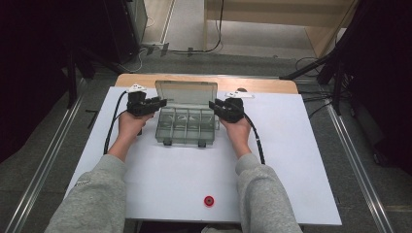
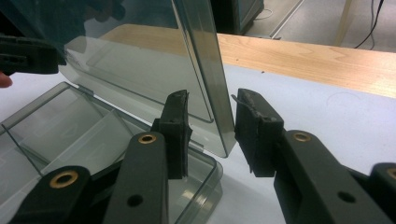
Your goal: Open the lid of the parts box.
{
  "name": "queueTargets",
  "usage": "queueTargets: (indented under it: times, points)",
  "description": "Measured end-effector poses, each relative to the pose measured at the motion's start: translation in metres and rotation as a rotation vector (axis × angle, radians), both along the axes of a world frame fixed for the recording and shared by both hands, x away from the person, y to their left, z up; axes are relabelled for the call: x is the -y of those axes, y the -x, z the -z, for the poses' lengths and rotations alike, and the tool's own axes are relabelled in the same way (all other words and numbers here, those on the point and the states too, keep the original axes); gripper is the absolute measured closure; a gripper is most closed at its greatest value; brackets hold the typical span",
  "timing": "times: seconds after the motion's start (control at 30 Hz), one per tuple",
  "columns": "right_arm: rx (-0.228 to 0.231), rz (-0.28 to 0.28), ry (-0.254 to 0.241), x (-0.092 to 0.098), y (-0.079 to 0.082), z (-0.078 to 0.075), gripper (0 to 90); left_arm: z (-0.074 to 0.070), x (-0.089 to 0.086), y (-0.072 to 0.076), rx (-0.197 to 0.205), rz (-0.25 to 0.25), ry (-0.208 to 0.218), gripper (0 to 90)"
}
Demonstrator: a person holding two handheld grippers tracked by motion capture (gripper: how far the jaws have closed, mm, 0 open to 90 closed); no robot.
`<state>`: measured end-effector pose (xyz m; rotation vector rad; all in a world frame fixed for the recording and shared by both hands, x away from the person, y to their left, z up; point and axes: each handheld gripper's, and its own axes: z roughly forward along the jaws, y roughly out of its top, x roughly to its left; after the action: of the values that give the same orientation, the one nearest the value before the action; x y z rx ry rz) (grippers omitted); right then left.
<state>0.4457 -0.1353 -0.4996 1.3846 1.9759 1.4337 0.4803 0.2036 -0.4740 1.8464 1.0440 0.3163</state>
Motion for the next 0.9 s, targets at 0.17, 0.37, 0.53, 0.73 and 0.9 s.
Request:
queueTargets:
  times: [0.17,0.37,0.53,0.73,0.9]
  points:
    - [-0.019,0.001,-0.008,0.000,-0.004,0.002,66.1,0.003,0.001,-0.002,-0.006,-0.010,0.006,62.0]
    - [-0.053,-0.006,-0.005,-0.001,-0.009,-0.001,66.2,0.004,0.002,-0.002,-0.011,-0.020,0.010,61.9]
    - [-0.059,0.006,-0.009,-0.002,-0.011,0.000,66.8,0.006,0.002,-0.003,-0.016,-0.022,0.001,62.2]
    - [-0.067,0.015,0.004,-0.003,-0.014,0.001,68.4,0.008,0.004,-0.004,-0.024,-0.040,0.007,62.0]
    - [-0.076,0.014,0.011,-0.004,-0.016,0.001,68.4,0.009,0.004,-0.004,-0.030,-0.047,0.003,62.0]
